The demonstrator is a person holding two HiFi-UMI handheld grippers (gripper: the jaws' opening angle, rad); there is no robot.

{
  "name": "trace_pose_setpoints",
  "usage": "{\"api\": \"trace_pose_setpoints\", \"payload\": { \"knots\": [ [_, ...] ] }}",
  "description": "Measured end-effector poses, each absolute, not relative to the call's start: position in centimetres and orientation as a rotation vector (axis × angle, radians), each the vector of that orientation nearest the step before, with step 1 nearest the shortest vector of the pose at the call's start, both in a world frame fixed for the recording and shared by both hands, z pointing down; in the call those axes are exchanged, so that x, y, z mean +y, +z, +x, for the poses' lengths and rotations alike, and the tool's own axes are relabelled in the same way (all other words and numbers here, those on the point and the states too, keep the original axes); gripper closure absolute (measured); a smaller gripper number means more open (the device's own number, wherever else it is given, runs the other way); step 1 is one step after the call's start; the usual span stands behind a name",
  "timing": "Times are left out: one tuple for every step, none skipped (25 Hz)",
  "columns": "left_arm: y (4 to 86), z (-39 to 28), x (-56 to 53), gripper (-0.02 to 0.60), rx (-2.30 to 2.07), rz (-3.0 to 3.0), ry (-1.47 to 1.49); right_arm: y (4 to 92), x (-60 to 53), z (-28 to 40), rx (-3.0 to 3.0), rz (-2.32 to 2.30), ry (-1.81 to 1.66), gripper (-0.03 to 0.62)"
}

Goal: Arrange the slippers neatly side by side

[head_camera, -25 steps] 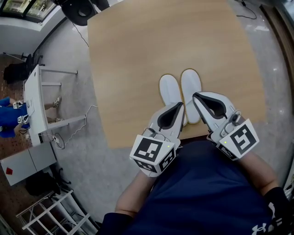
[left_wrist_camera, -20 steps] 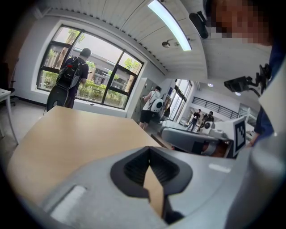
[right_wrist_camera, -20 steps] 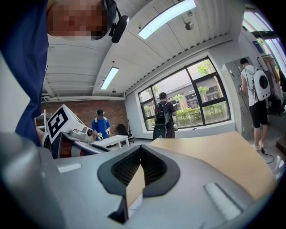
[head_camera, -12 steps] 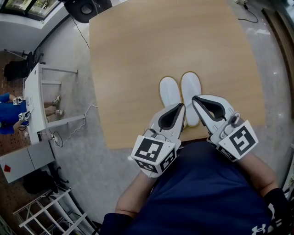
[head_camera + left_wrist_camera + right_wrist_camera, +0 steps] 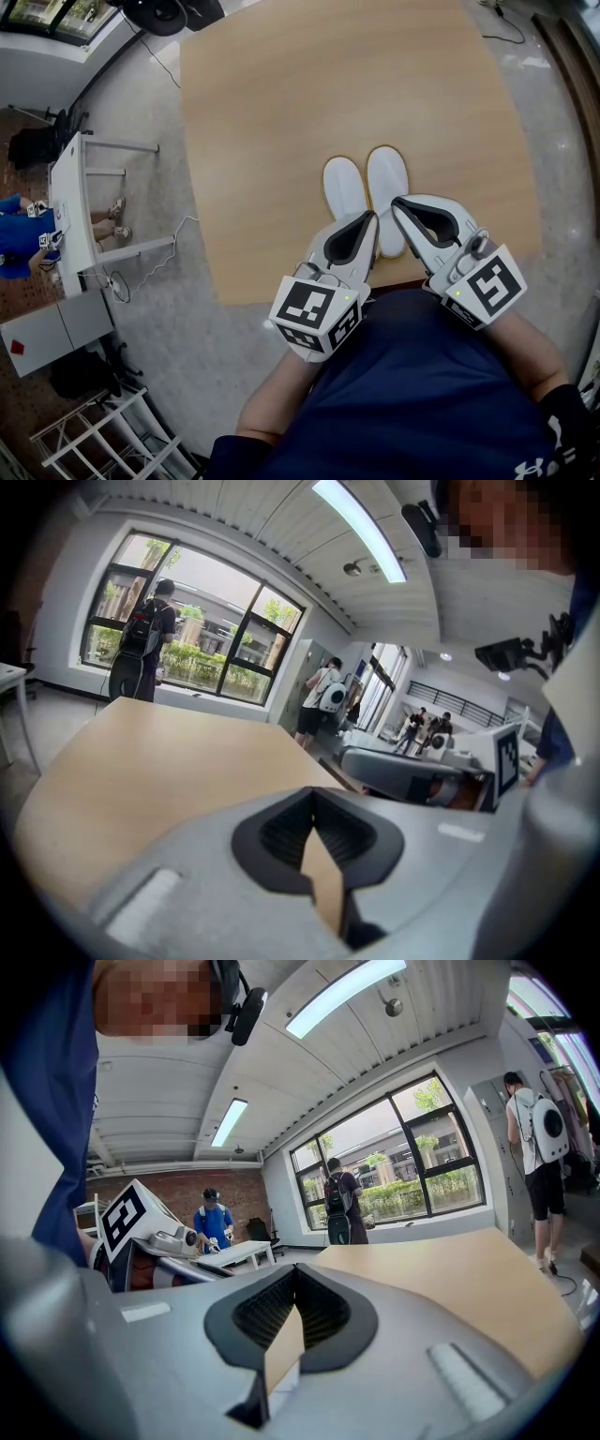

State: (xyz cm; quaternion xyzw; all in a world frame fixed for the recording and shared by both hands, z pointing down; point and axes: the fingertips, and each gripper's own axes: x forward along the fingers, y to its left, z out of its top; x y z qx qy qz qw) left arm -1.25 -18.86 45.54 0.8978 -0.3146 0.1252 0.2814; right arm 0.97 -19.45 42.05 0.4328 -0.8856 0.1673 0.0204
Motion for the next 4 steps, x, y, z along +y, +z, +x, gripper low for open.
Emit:
{"api": "trace_pose_setpoints", "payload": {
  "knots": [
    [45.74, -1.34, -18.88, 0.578, -0.845, 2.403, 0.338, 42.24, -19.53, 0.99, -2.748, 1.347, 0.512, 0.583],
    [45.95, -1.46, -18.89, 0.578, -0.846, 2.401, 0.341, 42.44, -19.56, 0.94, -2.748, 1.348, 0.516, 0.583],
    [46.17, -1.58, -18.91, 0.577, -0.848, 2.398, 0.344, 42.65, -19.57, 0.82, -2.747, 1.346, 0.528, 0.583],
    [46.39, -1.71, -18.92, 0.578, -0.850, 2.396, 0.346, 42.86, -19.56, 0.69, -2.746, 1.344, 0.542, 0.583]
  ]
}}
